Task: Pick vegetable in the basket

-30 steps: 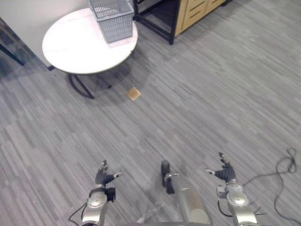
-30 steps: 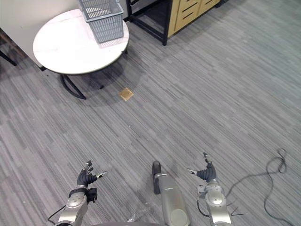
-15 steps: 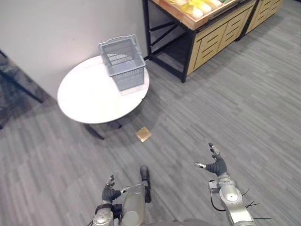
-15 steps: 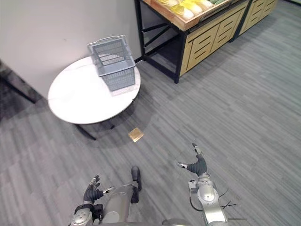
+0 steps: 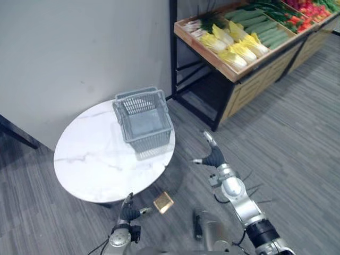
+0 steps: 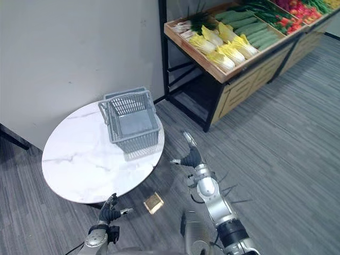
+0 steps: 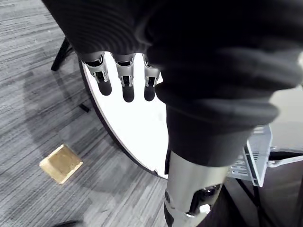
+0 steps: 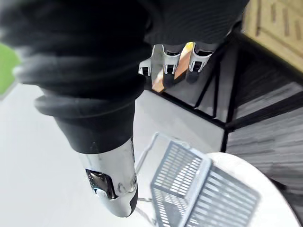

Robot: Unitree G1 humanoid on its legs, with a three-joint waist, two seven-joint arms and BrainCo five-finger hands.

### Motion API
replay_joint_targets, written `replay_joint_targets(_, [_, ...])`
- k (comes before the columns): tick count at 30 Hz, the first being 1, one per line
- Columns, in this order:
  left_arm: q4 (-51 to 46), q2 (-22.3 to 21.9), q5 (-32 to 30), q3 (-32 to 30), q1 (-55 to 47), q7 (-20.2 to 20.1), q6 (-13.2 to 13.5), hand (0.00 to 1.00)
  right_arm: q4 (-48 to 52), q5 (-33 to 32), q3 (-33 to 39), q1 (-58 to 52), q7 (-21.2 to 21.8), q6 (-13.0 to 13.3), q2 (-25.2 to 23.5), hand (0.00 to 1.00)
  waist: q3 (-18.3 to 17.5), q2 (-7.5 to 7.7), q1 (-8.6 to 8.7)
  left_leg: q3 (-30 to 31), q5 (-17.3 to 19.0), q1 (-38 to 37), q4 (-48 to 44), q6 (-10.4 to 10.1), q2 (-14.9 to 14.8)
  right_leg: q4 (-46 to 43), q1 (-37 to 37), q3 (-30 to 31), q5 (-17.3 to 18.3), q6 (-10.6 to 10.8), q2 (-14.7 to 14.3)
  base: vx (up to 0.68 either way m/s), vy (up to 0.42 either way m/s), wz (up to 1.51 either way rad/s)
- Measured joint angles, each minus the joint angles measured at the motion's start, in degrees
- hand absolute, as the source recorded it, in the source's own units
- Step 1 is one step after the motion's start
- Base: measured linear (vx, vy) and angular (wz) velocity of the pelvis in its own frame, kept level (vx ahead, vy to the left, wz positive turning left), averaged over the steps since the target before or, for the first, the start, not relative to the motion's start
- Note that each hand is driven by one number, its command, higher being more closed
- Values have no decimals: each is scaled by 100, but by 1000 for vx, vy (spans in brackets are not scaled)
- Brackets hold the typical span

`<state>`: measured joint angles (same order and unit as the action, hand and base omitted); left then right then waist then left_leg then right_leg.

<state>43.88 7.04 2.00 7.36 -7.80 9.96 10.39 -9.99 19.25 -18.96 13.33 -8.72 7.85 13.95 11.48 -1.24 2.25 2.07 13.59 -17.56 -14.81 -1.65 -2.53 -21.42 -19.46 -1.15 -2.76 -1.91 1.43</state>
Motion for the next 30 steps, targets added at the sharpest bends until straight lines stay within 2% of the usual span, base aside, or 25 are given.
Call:
replay_joint_targets(1, [21,-2,-47,-4,34,-1,-5,0,36,71,20,2,0,-11,45,0,-4,-20,67,125,-257,121,-476,-82,-85,-143,212,-252,289,-44,84,412,-184,92])
replay_joint_targets(2, [19,-7,-50,-5,45,-6,-5,0,36,120,21,1,1,-34,55,0,1,-28,88,102,-437,204,-795,-123,-140,-101,397,-376,387,-56,118,492,-205,105])
replay_joint_targets(3, [7,-36,-51,-20,48,-43,-7,0,79,182,-18,-9,1,-78,68,0,6,-30,103,-21,-939,464,-1583,-268,-274,144,876,-568,501,-107,158,349,-151,73])
replay_joint_targets(4, [-51,-64,-52,-33,18,-97,-8,0,209,193,-73,-13,0,-111,61,0,6,-49,38,-293,-853,660,-2171,-279,-487,409,1209,-633,527,-114,141,471,-213,76])
replay_joint_targets(5, [-110,-107,-53,-32,-4,-115,-7,0,450,209,-116,-5,-12,-113,32,0,0,-71,26,-740,-559,993,-2675,-190,-762,734,1619,-795,557,-124,141,300,-151,47])
replay_joint_targets(6, [-112,-131,-53,-31,-4,-117,-8,0,522,219,-132,16,-16,-84,29,0,-2,-67,19,-868,-430,1124,-2694,-156,-815,871,1779,-841,571,-122,153,279,-144,38])
replay_joint_targets(7, [-118,-161,-54,-27,-12,-127,-8,0,536,261,-217,110,-13,-35,23,0,-22,-67,-24,-1055,-255,1327,-2414,-27,-833,1063,1948,-857,596,-158,177,272,-118,9])
replay_joint_targets(8, [-122,-159,-56,-34,-43,-134,-16,0,507,374,-303,211,-11,-37,25,0,-63,-145,-60,-1079,-204,1510,-1825,12,-792,1170,2060,-856,582,-122,187,198,-60,-8])
replay_joint_targets(10, [-121,-162,-61,-49,-113,-135,-26,0,401,515,-342,268,-11,-40,73,0,-61,-186,-116,-985,-252,1696,-696,-81,-640,1162,2076,-837,603,-59,257,189,3,-15])
replay_joint_targets(11, [-121,-168,-60,-50,-141,-138,-52,0,294,617,-375,270,-10,-49,184,0,-75,-277,-124,-996,-604,1706,-33,-280,-534,1158,2130,-797,633,29,274,156,65,-14])
replay_joint_targets(12, [-120,-177,-60,-50,-157,-141,-55,0,222,651,-402,283,-9,-52,266,0,-74,-308,-122,-1001,-979,1732,199,-296,-533,1146,2138,-778,655,66,236,166,135,-20])
replay_joint_targets(13, [-106,-188,-60,-68,-195,-157,-57,0,98,745,-416,325,-5,-76,384,0,-119,-481,-128,-999,-1437,1762,371,-536,-587,1125,2150,-698,705,161,139,151,156,-20])
replay_joint_targets(16, [-110,-158,-62,-89,-192,-203,-54,0,-347,930,-619,793,-7,-172,389,0,-111,-434,-90,-1115,-1440,1560,1141,-526,-424,1161,1920,-515,654,337,242,83,142,-17])
replay_joint_targets(17, [-110,-147,-62,-88,-176,-218,-54,0,-458,960,-676,949,-7,-171,383,0,-111,-443,-90,-1169,-1440,1564,1284,-526,-413,1161,1819,-488,634,367,236,25,142,-19])
replay_joint_targets(18, [-97,-86,-61,-86,-104,-224,-55,0,-703,1022,-731,1258,-4,-174,361,0,-89,-419,-117,-1227,-1506,1592,1485,-434,-343,1168,1641,-419,581,430,273,14,116,-27])
replay_joint_targets(21, [-97,87,-53,-88,18,-202,-51,0,-1280,1112,-913,1823,-3,-177,296,0,-31,-469,-255,-1352,-1603,1619,1703,-369,-218,1349,1529,-280,440,529,349,6,108,-17])
replay_joint_targets(24, [-105,291,-44,-187,236,-85,-15,0,-1865,1212,-1064,2660,-4,-181,442,0,182,-557,-300,-1331,-1702,1796,1856,-297,-146,1519,1360,-246,270,558,386,-14,55,-2])
replay_joint_targets(30, [-120,350,41,-306,665,63,112,0,-2965,1357,-1092,4009,-56,-232,667,0,600,-601,-317,-1264,-1860,2097,1882,-295,-116,1605,1116,-309,117,530,378,-37,10,6])
